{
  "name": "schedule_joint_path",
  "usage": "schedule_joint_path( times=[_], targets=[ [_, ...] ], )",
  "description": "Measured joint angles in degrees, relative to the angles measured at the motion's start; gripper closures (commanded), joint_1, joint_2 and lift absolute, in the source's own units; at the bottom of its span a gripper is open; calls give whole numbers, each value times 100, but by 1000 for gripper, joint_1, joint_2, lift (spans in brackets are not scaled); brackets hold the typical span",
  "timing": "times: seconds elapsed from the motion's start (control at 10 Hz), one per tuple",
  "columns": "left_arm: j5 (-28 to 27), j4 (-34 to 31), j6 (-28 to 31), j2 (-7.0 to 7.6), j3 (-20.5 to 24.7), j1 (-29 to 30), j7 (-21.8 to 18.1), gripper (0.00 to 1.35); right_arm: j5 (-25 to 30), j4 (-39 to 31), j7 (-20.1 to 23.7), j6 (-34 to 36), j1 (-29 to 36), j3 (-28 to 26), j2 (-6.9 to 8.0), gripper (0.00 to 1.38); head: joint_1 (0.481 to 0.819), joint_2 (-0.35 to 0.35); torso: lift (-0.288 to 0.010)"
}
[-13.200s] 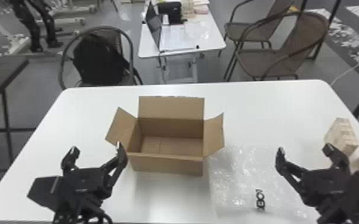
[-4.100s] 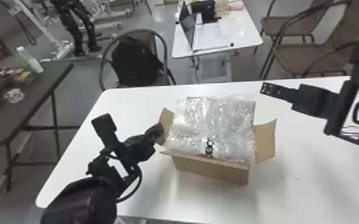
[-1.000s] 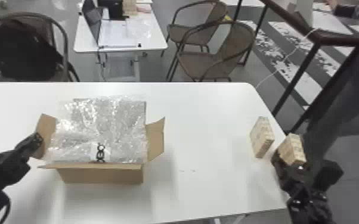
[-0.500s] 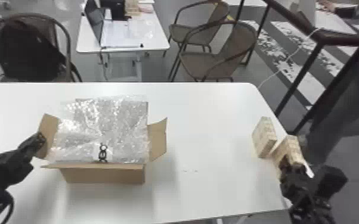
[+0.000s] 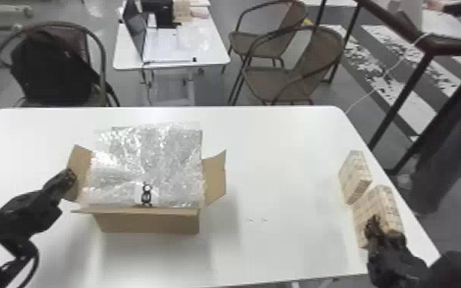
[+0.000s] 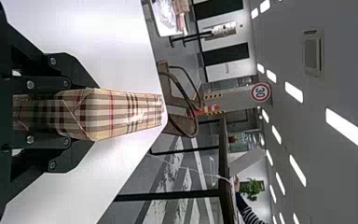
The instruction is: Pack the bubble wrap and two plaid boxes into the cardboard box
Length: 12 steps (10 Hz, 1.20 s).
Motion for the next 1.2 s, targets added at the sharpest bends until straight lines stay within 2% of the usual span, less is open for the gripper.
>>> schedule_joint_path(
  times=[0.2, 0.3, 0.4, 0.5, 0.6, 0.7, 0.9, 1.0, 1.2],
  targets=[
    [-9, 0, -11, 0, 16, 19, 0, 1222, -75, -815, -51, 255, 198, 592, 1, 923, 695, 12, -108],
    [-13, 0, -11, 0, 17, 16, 0, 1222, -134, -1054, -17, 552, -23, 852, -117, 923, 695, 52, -108],
    [-13, 0, -9, 0, 14, 2, 0, 1222, -294, -1169, 200, 873, -458, 1161, -463, 923, 695, 101, -108],
    [-14, 0, -8, 0, 3, -6, 4, 1222, -384, -1246, 432, 1189, -1023, 1432, -885, 923, 695, 131, -108],
    [-21, 0, -5, 0, -8, -14, 11, 1222, -395, -1318, 623, 1425, -1417, 1567, -1114, 923, 695, 144, -108],
    [-35, 0, -4, 0, -15, -18, 20, 1222, -390, -1350, 1026, 1729, -1779, 1619, -1180, 923, 695, 165, -108],
    [-49, 0, 2, 0, -21, -9, 27, 1222, -368, -1018, 2199, 2526, -2510, 1631, -996, 923, 695, 216, -108],
    [-60, 0, 6, 0, -32, -15, 27, 1222, -430, -701, 2504, 2809, -2837, 1690, -927, 923, 695, 224, -108],
    [-70, 0, 20, 0, -41, -29, 27, 1222, -539, -43, 2930, 3006, -3427, 2055, -936, 923, 695, 260, -108]
  ],
)
